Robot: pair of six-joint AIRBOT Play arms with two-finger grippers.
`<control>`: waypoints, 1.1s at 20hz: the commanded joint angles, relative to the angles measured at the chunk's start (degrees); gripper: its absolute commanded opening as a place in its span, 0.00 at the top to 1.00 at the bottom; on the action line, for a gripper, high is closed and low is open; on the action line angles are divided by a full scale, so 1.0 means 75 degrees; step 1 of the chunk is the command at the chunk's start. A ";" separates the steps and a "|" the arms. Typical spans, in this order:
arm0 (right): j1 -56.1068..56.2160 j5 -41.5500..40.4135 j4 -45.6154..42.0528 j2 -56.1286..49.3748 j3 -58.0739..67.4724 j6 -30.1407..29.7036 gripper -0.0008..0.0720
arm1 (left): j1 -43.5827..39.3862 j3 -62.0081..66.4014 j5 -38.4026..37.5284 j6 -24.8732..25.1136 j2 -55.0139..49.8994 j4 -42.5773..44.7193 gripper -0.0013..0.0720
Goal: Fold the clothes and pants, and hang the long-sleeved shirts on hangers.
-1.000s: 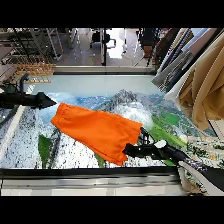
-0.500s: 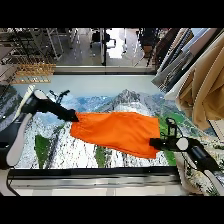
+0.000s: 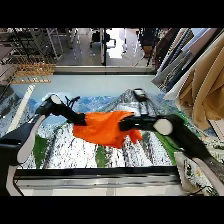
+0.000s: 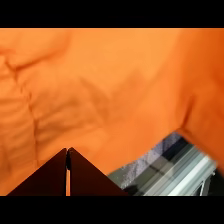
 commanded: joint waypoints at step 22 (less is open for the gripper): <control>-0.0723 0.0472 0.4855 -0.1550 -0.1900 0.0117 0.24 | 0.2500 -0.0924 -0.1478 0.0090 0.2649 -0.0178 0.97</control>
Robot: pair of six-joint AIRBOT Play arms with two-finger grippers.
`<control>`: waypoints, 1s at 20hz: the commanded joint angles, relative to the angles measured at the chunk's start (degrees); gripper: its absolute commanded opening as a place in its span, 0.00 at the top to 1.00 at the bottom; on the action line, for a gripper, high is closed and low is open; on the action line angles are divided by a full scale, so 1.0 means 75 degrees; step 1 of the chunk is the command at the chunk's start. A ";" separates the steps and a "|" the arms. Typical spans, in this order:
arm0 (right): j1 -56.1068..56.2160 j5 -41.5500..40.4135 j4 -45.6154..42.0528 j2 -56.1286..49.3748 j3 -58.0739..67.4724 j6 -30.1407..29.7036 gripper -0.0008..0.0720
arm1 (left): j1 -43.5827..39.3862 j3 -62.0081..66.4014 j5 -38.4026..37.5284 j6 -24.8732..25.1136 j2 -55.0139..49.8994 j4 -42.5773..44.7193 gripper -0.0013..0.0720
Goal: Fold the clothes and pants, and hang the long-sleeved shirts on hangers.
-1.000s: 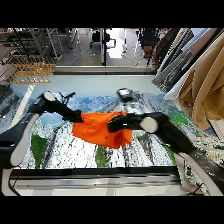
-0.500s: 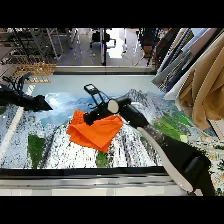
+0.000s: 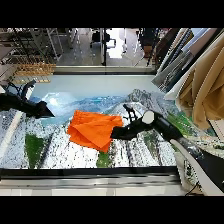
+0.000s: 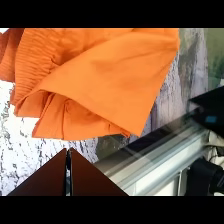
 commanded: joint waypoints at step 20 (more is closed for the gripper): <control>0.0519 -0.2229 0.1886 -0.0731 -0.1087 0.0032 0.36 | -0.0023 -0.0580 0.0318 0.0545 -0.0012 -0.0265 0.97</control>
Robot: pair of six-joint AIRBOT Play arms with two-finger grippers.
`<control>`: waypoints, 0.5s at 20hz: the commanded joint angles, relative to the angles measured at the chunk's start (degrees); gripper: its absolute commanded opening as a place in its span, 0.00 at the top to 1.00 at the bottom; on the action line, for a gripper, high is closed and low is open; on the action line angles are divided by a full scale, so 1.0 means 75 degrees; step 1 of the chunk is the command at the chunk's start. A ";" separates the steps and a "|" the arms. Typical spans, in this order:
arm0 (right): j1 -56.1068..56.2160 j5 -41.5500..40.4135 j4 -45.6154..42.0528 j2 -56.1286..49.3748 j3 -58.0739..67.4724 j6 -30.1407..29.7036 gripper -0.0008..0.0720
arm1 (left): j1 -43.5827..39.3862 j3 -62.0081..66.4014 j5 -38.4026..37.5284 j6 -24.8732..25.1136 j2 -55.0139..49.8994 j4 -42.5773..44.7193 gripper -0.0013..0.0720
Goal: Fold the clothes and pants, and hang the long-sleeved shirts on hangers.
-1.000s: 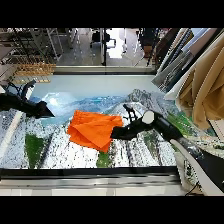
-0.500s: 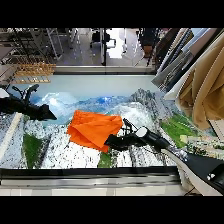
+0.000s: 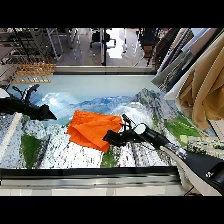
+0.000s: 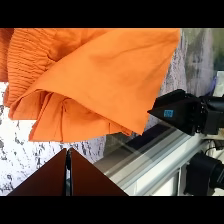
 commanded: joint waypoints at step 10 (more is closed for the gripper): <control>0.0393 -0.1113 -0.0810 -0.0152 0.0073 0.0752 0.63 | -0.0006 -0.0003 -0.0003 0.0006 -0.0003 0.0000 0.97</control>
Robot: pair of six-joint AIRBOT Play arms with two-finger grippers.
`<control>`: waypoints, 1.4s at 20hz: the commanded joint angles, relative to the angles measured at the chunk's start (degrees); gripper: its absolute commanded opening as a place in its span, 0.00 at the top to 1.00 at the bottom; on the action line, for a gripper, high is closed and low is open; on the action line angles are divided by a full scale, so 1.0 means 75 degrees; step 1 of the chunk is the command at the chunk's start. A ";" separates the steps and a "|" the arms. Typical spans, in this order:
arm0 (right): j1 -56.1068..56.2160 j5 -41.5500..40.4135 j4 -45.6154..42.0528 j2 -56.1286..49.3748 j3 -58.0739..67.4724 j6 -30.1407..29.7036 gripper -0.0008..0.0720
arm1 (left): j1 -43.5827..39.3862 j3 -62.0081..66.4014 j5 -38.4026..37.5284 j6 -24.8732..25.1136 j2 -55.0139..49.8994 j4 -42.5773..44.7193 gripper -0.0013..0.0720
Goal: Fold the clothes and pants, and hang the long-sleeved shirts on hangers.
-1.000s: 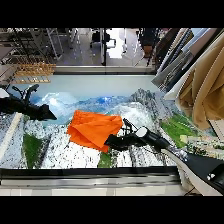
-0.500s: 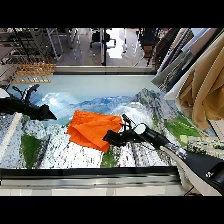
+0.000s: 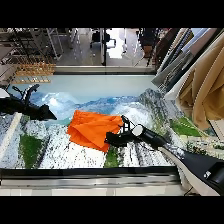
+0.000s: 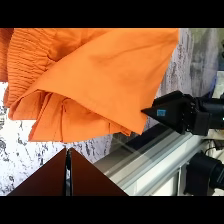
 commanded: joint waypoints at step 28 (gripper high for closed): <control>-0.2235 0.2827 -0.0647 -0.0807 0.1571 -0.1953 0.13 | -0.1081 -0.1011 0.0356 0.0181 -0.0443 0.0178 0.97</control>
